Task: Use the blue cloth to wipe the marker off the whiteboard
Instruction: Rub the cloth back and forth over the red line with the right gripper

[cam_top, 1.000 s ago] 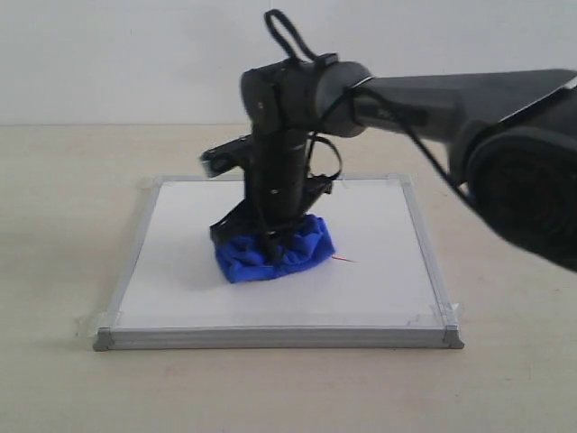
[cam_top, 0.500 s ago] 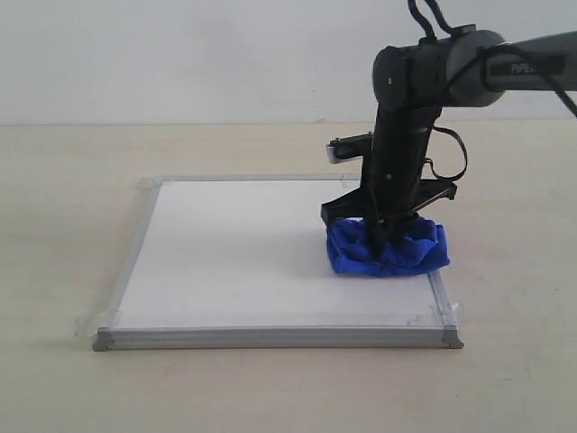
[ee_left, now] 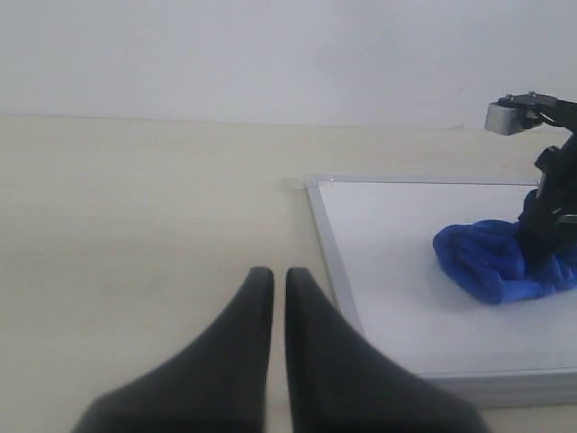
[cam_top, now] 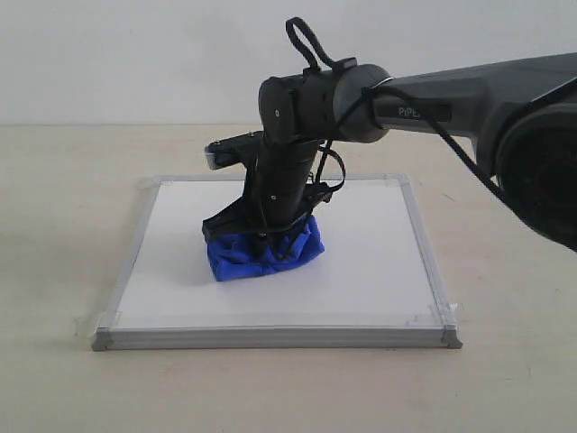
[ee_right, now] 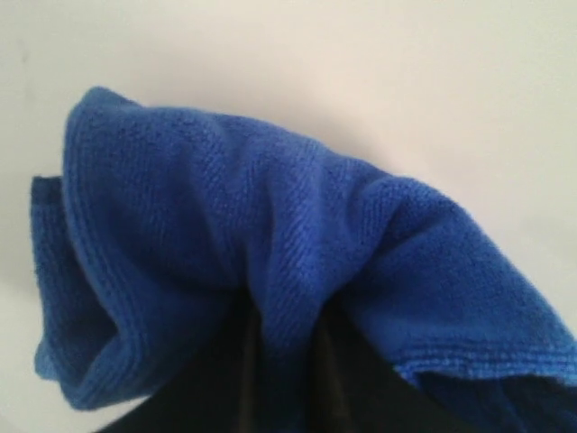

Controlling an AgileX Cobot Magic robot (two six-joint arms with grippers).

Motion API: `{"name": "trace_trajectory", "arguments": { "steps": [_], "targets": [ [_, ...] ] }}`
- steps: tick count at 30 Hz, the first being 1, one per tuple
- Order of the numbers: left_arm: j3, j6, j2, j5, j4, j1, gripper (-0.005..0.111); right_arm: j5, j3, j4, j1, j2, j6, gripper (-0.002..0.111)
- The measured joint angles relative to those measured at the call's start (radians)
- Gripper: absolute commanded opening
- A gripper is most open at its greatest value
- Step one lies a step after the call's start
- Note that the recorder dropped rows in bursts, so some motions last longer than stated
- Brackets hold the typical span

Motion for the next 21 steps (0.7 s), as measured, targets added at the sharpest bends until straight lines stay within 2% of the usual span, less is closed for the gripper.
{"name": "trace_trajectory", "arguments": {
  "steps": [7, 12, 16, 21],
  "targets": [
    [0.0, 0.0, 0.0, 0.0, 0.0, 0.0, 0.005, 0.083, -0.027, -0.112, -0.054, 0.018, 0.127, 0.0],
    [0.0, 0.0, 0.0, 0.0, 0.0, 0.0, 0.005, 0.168, -0.033, -0.235, -0.154, 0.018, 0.167, 0.0],
    [0.0, 0.0, 0.0, 0.0, 0.0, 0.0, 0.005, 0.192, -0.034, -0.233, -0.182, 0.018, 0.105, 0.0],
    [0.0, 0.0, 0.0, 0.0, 0.0, 0.0, 0.005, 0.185, -0.034, -0.224, -0.137, 0.018, -0.021, 0.0]
  ]
}}
